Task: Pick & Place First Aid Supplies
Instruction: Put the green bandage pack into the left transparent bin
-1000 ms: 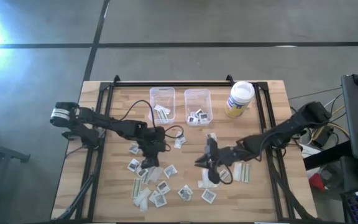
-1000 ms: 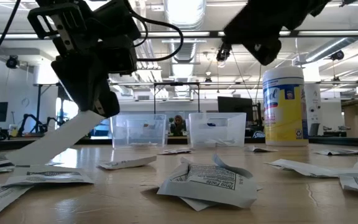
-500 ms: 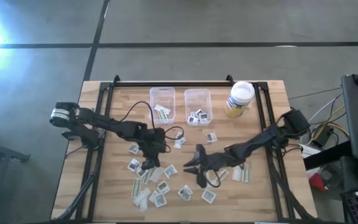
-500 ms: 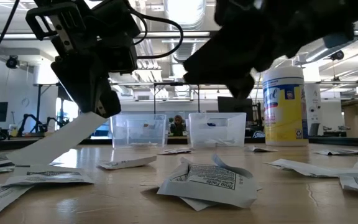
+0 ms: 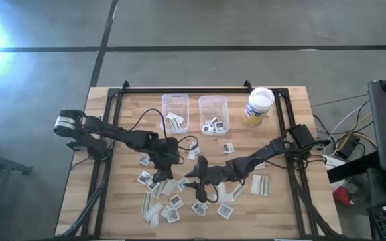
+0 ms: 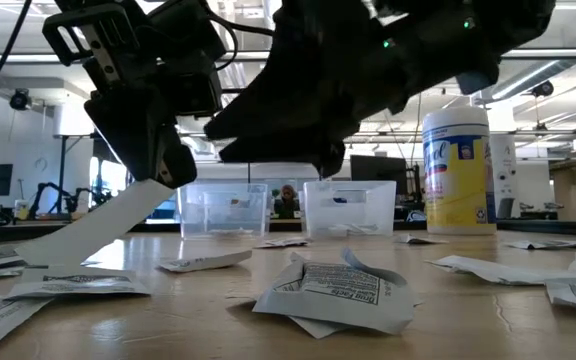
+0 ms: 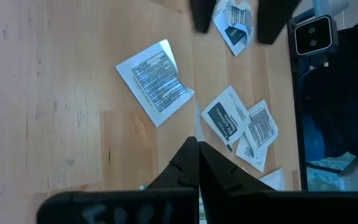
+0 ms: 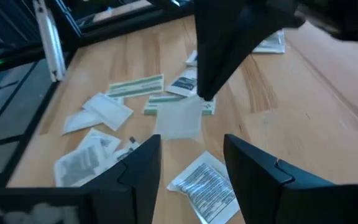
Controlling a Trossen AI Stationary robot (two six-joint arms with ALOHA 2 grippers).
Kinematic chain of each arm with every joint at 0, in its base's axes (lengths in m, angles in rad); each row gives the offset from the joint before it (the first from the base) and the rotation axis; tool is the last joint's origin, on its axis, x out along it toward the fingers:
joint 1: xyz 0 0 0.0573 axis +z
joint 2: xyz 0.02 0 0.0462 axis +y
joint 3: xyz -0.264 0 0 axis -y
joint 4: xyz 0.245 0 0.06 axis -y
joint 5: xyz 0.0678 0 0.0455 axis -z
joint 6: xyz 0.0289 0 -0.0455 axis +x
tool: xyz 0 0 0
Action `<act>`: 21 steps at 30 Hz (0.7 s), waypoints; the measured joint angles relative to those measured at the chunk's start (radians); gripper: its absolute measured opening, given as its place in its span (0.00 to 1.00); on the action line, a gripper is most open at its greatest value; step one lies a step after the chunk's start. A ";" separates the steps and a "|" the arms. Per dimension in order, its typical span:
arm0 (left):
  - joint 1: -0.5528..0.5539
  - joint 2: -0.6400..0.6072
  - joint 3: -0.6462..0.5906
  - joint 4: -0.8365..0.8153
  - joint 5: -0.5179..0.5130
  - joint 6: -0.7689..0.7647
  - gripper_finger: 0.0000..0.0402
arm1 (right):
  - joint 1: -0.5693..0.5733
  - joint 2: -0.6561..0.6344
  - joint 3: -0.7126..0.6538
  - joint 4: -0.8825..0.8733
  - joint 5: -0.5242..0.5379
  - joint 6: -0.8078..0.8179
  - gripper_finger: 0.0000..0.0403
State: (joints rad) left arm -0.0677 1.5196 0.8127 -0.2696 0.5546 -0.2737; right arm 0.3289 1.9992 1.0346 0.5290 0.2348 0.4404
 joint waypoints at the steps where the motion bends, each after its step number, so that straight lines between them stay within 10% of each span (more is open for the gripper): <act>1: 0.000 0.000 0.000 0.001 -0.001 0.001 0.00 | -0.002 0.015 0.013 0.000 0.000 0.000 0.43; 21: 0.000 0.000 0.000 0.008 -0.006 0.011 0.00 | -0.040 0.143 0.123 0.001 0.000 0.025 0.44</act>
State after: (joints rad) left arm -0.0681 1.5196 0.8127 -0.2619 0.5488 -0.2623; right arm 0.2894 2.1422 1.1578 0.5301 0.2348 0.4652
